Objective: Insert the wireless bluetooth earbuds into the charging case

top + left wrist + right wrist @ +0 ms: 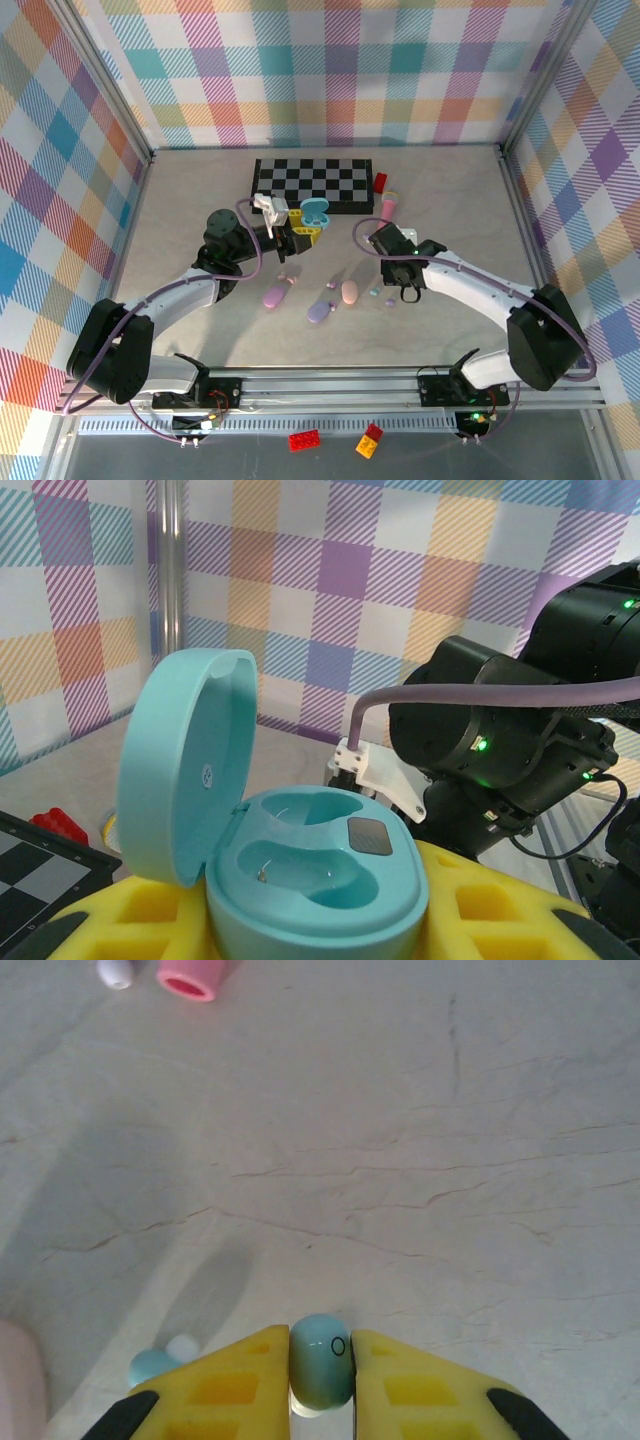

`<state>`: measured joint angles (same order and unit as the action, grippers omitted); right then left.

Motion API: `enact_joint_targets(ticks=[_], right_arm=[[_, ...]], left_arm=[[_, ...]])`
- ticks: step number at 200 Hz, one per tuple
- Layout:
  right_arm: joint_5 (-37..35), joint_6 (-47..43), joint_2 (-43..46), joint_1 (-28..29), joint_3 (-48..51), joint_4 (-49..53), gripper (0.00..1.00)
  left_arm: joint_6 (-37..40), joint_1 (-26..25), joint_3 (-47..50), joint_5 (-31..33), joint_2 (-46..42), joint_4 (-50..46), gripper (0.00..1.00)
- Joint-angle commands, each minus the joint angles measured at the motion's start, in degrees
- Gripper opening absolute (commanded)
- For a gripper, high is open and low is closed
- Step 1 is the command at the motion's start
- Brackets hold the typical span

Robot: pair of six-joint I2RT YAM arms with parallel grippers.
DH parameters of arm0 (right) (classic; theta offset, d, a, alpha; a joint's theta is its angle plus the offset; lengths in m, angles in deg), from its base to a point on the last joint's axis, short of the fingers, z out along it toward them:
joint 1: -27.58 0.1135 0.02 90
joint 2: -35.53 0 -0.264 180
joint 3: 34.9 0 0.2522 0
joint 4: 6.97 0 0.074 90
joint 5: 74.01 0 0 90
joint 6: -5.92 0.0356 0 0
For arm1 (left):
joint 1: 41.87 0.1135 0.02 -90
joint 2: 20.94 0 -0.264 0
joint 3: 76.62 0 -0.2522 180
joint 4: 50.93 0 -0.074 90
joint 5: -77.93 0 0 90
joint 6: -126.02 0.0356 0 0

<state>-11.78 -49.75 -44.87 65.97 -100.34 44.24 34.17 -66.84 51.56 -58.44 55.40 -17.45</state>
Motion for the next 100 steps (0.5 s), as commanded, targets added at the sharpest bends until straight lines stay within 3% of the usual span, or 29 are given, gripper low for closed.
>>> enact_joint_targets(ticks=[1,71,100], right_arm=[[-4.98,2.16,-1.31,0.63,-2.37,2.82,0.18],[-2.9,-0.08,0.56,0.72,-0.4,-2.59,0.19],[2.31,-4.5,5.97,0.71,3.09,-10.39,0.19]], left_arm=[[1.28,0.45,-0.69,-0.39,0.04,0.09,0.36],[1.58,0.51,-0.58,-0.05,0.46,-0.35,0.35],[2.94,0.06,-1.26,0.1,0.92,-2.48,0.35]])
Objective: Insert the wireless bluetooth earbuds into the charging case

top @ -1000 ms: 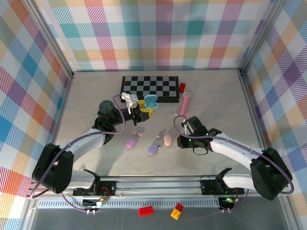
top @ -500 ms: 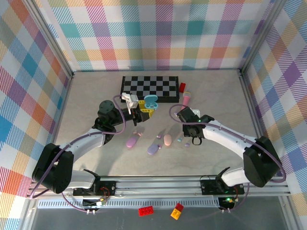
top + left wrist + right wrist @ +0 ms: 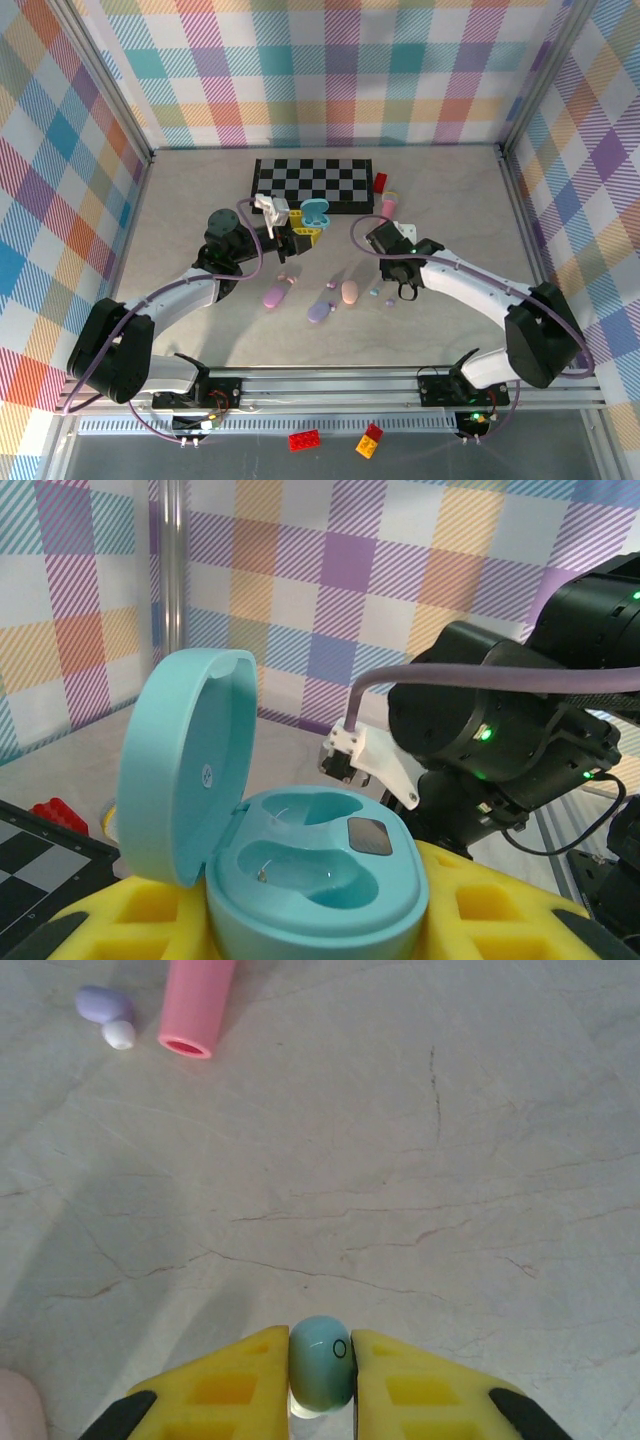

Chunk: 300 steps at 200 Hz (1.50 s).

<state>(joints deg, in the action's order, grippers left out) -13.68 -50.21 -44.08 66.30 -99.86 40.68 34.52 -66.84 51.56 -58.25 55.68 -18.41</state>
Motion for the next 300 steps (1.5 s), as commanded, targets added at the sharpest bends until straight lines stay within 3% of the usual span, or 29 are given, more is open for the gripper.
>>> enact_joint_targets(ticks=[1,32,72,134,222,300], right_arm=[[4.5,-4.27,5.4,0.34,2.74,-7.26,0.19],[15.17,-10.82,13.62,0.29,6.78,-19.21,0.19],[26.15,-17.45,20.28,0.22,4.37,-23.89,0.2],[41.12,-24.18,18.06,-0.22,-3.7,-24.11,0.2],[44.35,-24.85,13.96,-0.25,-5.67,-25.72,0.2],[44.08,-25.25,13.17,-0.25,-4.37,-25.78,0.2]], left_arm=[[2.7,-0.01,-1.29,-0.12,0.64,-1.62,0.35],[6.76,-1.51,-2.52,0.77,0.29,-6.69,0.35],[8.08,-2.92,-3.14,0.42,0.74,-7.77,0.35],[10.29,-4.78,-5.4,-3.77,1.93,-12.28,0.35],[13.46,-5.79,-7.28,-6.85,1.52,-19.16,0.35],[11.96,-5.88,-6.68,-5.69,1.09,-16.98,0.35]])
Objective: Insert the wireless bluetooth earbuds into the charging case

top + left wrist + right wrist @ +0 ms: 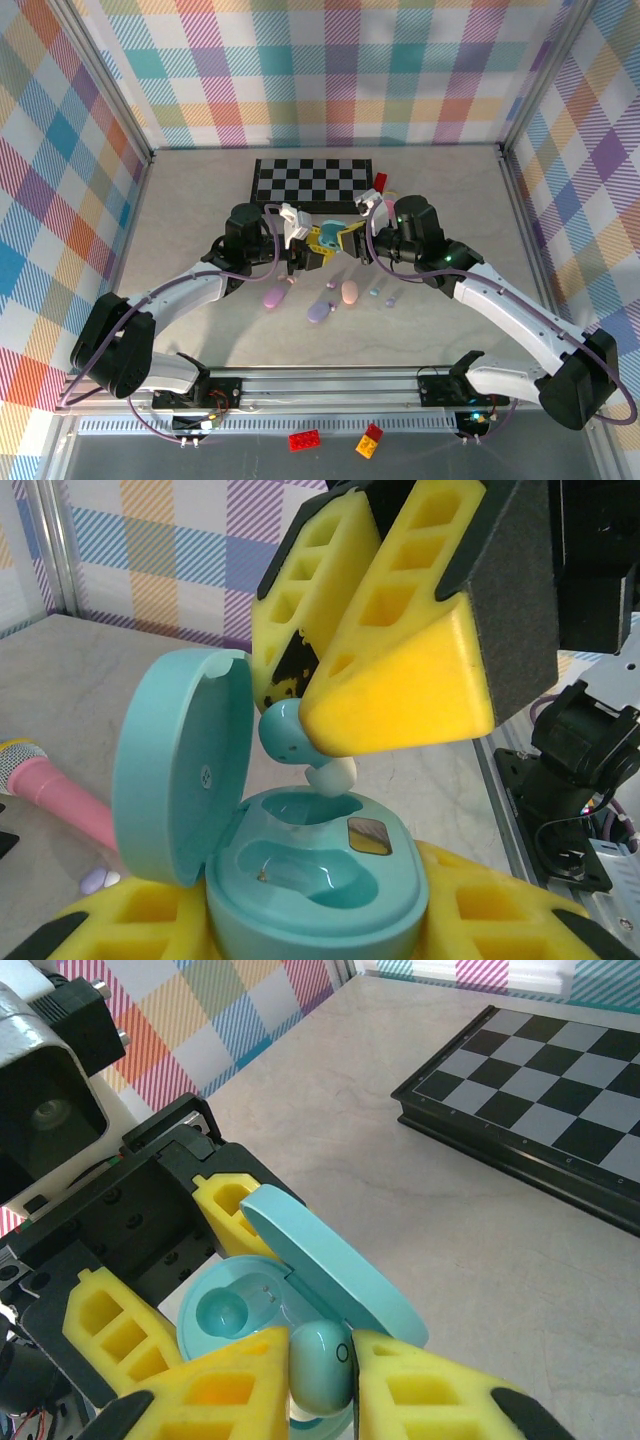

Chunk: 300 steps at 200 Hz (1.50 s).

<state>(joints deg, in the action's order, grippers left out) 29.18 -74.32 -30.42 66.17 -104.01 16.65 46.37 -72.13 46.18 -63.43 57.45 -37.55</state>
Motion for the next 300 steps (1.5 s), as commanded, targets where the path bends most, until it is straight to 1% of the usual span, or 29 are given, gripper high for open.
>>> enact_joint_targets(ticks=[1,71,104,130,149,171,187,205,231,250,260,274,300], right_arm=[[1.22,-1.14,-0.49,-0.1,-0.21,-1.77,0.19],[1.88,-1.43,-1.89,-0.09,0.6,-1.73,0.2],[2.03,-1.33,-1.49,-0.09,0.43,-1.66,0.21],[0.67,-0.34,-0.48,-0.05,-0.26,-1.11,0.29],[-0.52,0.44,1.16,-0.18,-0.2,-1.42,0.41],[-0.97,1.45,3.45,-0.65,0.59,-1.82,0.45],[-0.63,3.25,5.92,-2.07,2.45,-2.13,0.5],[0.42,5.14,10.14,-4.57,6.35,-2.93,0.53],[1.4,10.37,16.94,-10.78,13.72,-2.46,0.53],[1.72,15.32,19.16,-15.97,18.85,-0.25,0.53],[1.31,17.48,18.95,-17.55,20.86,0.99,0.53],[0.48,20.23,16.09,-18.73,21.78,3.53,0.53],[3.68,23.25,6.9,-18.82,21.61,2.92,0.52]], left_arm=[[0.07,-0.59,-1.3,-0.51,-0.69,2.19,0.35],[-1.3,-0.59,-0.68,0.17,-1.04,4.41,0.35],[-1.34,-0.58,-0.25,0.54,-1.05,4.89,0.35],[-1.89,-0.5,0.62,1.51,-1.22,6.88,0.34],[-2.08,-0.33,0.73,1.61,-1.21,7.2,0.34],[-2.22,-0.15,0.81,1.5,-0.85,7.73,0.34],[-2.78,0.09,1.28,1.78,-0.94,8.83,0.34],[-3.19,0.59,1.68,1.96,-1.05,9.51,0.34],[-3.74,1.06,1.91,1.87,-1.35,9.9,0.34],[-3.85,1.17,1.87,1.85,-1.49,9.95,0.34],[-3.93,1.26,1.74,1.78,-1.25,9.93,0.34],[-4.28,1.26,1.61,1.7,-1.05,10.4,0.34],[-5.33,1.26,1.36,1.3,-0.52,11.61,0.34]])
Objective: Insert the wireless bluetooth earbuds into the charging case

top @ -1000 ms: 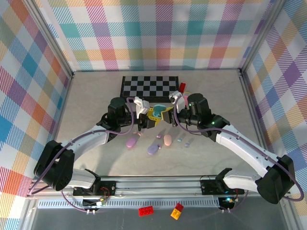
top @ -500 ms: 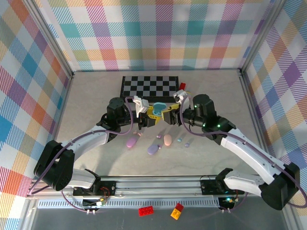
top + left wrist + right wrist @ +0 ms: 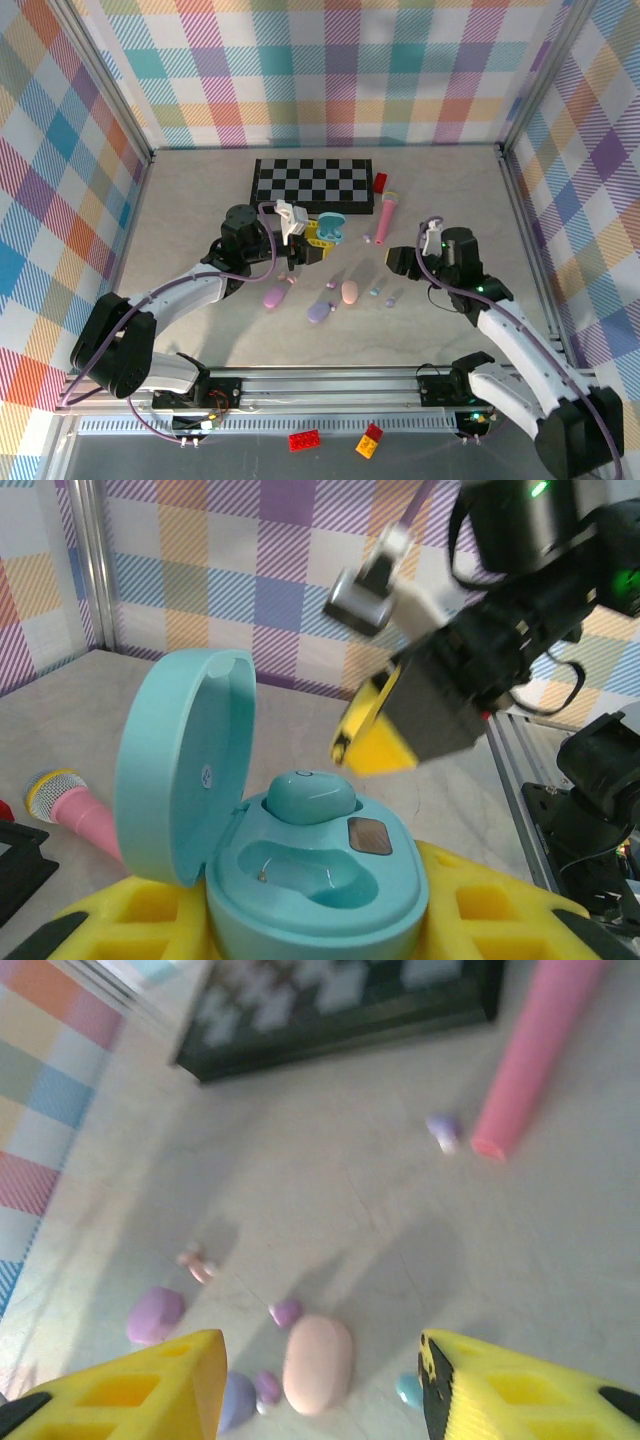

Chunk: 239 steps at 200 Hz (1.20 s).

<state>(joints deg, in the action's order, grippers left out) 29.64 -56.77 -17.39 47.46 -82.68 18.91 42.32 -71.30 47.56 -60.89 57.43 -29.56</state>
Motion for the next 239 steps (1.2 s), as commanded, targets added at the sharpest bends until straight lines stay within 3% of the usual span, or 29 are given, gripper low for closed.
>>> enact_joint_targets(ticks=[1,66,111,239], right_arm=[[3.45,5.72,-6.57,-0.11,0.23,0.6,0.52],[9.17,3.44,-31.54,0.22,-6.42,-5.64,0.51],[10.66,3.62,-41.18,2.19,-8.45,-7.82,0.51],[8.12,5.23,-33.08,5.96,-0.96,-2.14,0.48]], left_arm=[[-1.34,0.43,-0.02,-1.26,-0.45,3.62,0.34],[-2.76,0.43,0.12,-1.63,-0.39,5.55,0.34],[-3.32,0.43,0.89,-1.46,-1.09,6.22,0.33],[-9.25,2.8,2.91,-1.98,0.62,15.93,0.33]])
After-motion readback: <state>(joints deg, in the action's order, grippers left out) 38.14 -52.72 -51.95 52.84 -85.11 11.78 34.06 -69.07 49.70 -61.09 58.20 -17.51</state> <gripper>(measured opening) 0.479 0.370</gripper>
